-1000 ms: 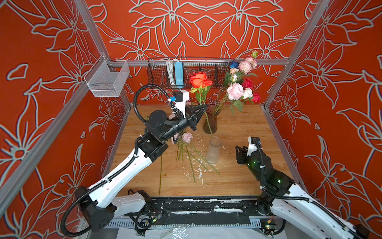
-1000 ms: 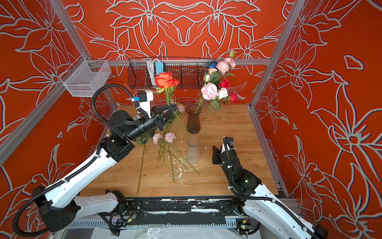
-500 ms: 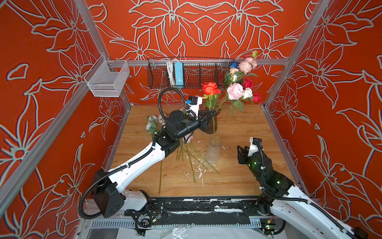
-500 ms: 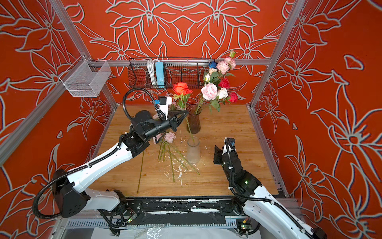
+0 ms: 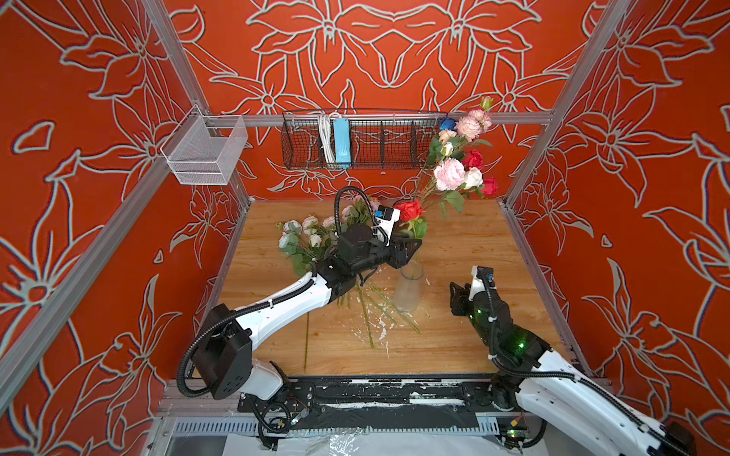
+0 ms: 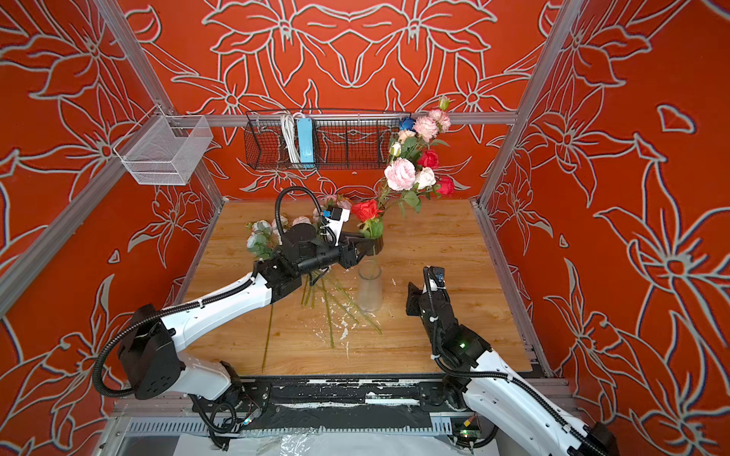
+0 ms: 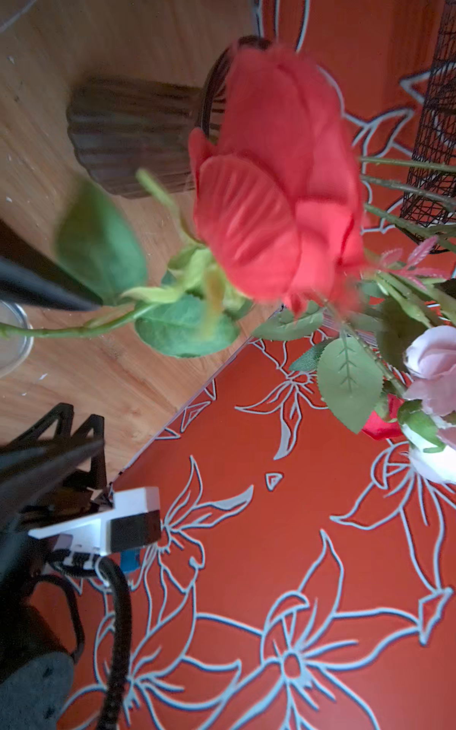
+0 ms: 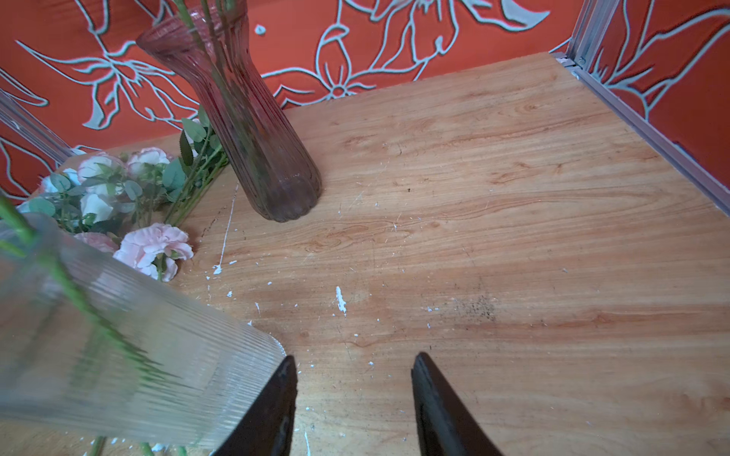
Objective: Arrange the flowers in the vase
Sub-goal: 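Carry the red rose over the clear cylinder vase and lower its stem in, then move left gripper back to the loose flowers and grasp a pink peony stem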
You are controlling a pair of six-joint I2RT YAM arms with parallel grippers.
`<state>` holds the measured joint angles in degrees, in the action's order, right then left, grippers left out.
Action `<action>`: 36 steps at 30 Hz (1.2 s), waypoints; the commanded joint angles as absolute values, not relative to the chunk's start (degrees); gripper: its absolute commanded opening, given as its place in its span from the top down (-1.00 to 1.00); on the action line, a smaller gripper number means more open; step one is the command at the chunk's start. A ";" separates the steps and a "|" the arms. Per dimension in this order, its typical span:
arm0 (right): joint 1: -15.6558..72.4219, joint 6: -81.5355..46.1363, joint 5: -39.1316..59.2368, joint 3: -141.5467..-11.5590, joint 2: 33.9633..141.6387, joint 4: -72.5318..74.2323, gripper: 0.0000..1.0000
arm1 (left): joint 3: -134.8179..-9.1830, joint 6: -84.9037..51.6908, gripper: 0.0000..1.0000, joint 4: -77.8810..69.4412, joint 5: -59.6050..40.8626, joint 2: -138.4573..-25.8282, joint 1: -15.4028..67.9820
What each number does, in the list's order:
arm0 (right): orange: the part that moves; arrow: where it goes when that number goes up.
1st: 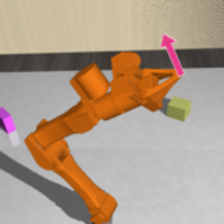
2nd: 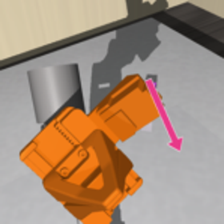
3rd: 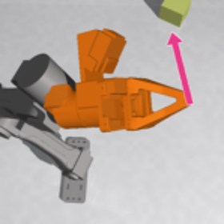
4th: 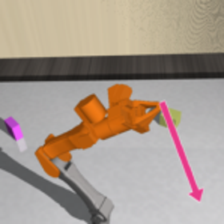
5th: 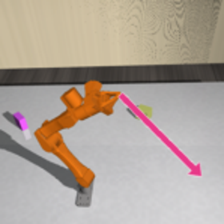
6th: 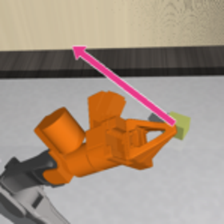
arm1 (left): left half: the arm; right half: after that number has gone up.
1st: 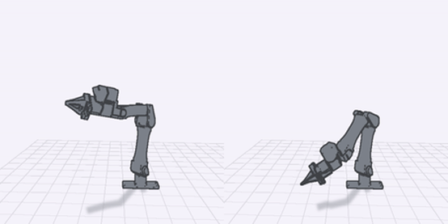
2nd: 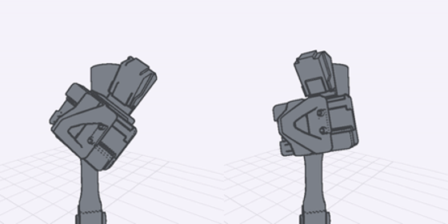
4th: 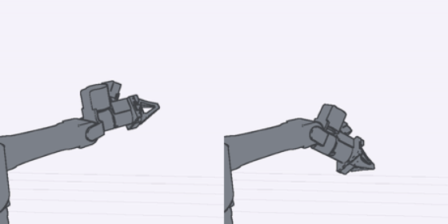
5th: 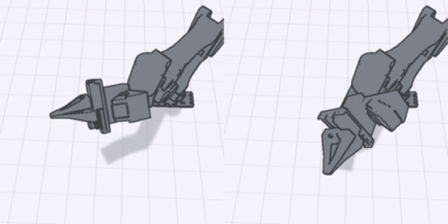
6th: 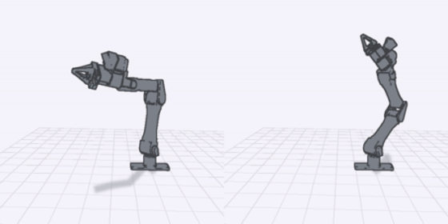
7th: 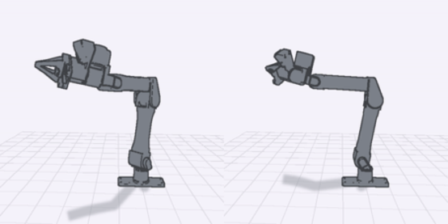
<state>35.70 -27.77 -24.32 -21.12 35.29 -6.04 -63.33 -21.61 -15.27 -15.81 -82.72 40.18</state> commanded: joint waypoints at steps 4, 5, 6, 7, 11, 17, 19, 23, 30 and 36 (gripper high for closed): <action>35.41 -25.47 -11.82 -17.57 28.43 1.42 -0.09 | -62.68 -20.23 -0.52 -5.38 -9.81 -73.19 40.34; 35.32 -25.05 -9.40 -17.04 26.16 2.25 -0.10 | -61.78 -20.07 -0.55 -3.80 -7.57 -71.21 40.30; 35.38 -24.60 -7.31 -16.52 24.18 2.74 -0.11 | -60.49 -20.17 -0.58 -2.61 -4.96 -69.25 40.34; 35.41 -24.25 -5.94 -16.29 22.46 2.81 -0.12 | -59.49 -20.55 -0.60 -1.43 -2.18 -67.57 40.33; 35.36 -23.08 -1.26 -14.59 15.09 3.82 -0.18 | -55.69 -26.33 -0.69 6.93 14.80 -61.88 39.76; 35.34 -22.72 -4.40 -13.15 11.93 3.46 -0.19 | -50.07 -42.84 -0.71 16.06 8.26 -65.07 26.91; 35.41 -23.26 -8.07 -12.54 11.11 2.79 -0.19 | -48.32 -45.89 -0.61 14.64 2.17 -68.16 22.90; 35.37 -23.82 -11.45 -11.63 9.70 2.24 -0.19 | -47.52 -46.32 -0.25 9.20 -3.85 -74.64 20.98; 35.34 -24.19 -14.47 -11.72 10.28 1.28 -0.17 | -49.70 -51.34 -0.16 1.23 -14.11 -86.40 21.01; 35.41 -24.39 -16.31 -11.79 10.40 0.45 -0.16 | -49.85 -57.13 -0.09 -7.18 -20.03 -95.32 22.36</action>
<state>35.70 -24.16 -13.76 -12.14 10.52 1.41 -49.25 -52.53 -1.17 -14.74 -92.44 21.39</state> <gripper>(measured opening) 0.580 0.552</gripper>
